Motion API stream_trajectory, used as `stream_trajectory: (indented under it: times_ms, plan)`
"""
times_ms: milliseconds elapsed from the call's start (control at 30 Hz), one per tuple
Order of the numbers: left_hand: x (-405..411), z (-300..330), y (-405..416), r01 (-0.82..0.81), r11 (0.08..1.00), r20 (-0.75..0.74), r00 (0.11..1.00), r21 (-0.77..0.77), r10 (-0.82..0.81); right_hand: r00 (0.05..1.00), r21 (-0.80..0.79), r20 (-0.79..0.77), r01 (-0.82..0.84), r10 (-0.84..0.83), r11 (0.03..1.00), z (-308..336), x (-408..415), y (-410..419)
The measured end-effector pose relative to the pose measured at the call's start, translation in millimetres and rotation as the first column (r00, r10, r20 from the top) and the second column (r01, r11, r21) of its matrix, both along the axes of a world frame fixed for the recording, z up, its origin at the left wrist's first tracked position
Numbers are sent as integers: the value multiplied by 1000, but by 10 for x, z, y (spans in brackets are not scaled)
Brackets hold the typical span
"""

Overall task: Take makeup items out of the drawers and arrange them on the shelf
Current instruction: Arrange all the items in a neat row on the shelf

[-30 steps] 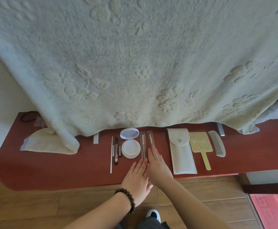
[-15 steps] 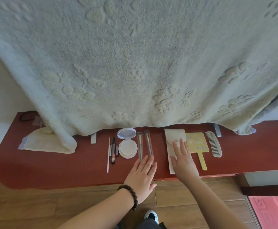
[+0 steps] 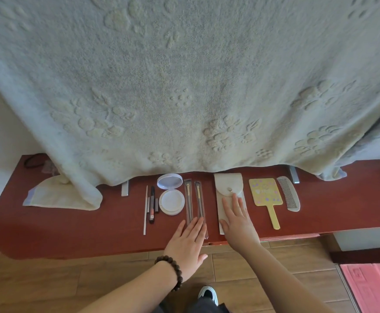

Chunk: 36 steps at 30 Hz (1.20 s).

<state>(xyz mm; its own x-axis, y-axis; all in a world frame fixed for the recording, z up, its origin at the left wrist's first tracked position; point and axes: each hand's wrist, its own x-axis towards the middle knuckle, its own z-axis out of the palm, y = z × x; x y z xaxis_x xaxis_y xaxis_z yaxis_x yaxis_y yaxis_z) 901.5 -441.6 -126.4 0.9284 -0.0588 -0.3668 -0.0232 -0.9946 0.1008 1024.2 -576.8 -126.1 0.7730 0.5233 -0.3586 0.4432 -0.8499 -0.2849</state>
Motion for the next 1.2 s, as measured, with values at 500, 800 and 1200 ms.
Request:
stream_trajectory:
  times_ms: [500, 800, 1200]
  plan:
    - [52, -13, 75, -13, 1000, -10, 1000, 27, 13, 999, -10, 25, -40, 41, 999, -34, -155, 166]
    - [82, 32, -27, -15, 1000, 95, 995, -12, 16, 1000, 94, -22, 1, 1, 996, -29, -122, 118]
    - [515, -4, -430, -74, 994, 78, 994, -79, 80, 973, -4, 60, 225, -224, 974, -106, 271, -810]
